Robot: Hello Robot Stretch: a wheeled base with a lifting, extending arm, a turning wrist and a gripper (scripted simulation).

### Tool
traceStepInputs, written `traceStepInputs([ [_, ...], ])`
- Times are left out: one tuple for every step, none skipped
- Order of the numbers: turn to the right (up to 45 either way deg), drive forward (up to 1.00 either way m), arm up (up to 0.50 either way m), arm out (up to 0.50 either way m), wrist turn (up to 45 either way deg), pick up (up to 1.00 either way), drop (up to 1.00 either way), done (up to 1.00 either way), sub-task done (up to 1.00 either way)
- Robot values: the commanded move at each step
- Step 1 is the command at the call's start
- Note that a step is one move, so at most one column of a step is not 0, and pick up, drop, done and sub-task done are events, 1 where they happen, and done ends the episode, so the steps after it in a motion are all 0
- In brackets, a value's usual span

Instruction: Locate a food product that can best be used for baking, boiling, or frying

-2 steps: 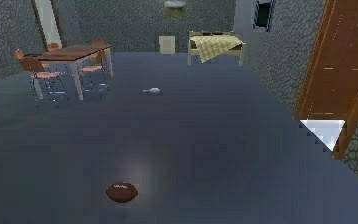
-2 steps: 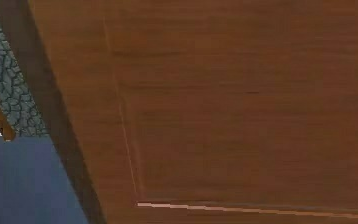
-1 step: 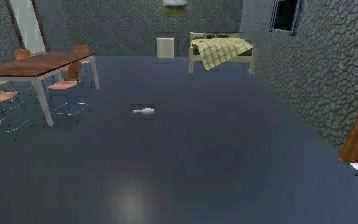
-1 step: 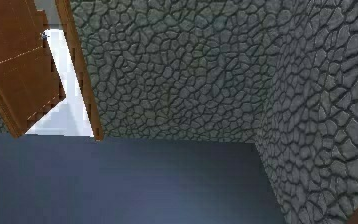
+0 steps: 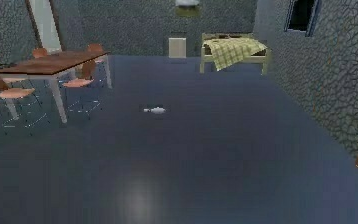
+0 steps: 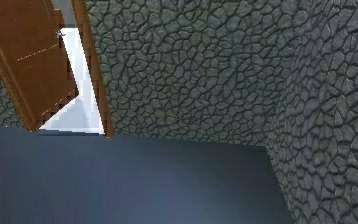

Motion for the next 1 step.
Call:
traceStepInputs([
  [0.0,0.45,0.00,0.00,0.0,0.00,0.00,0.00,0.00],
])
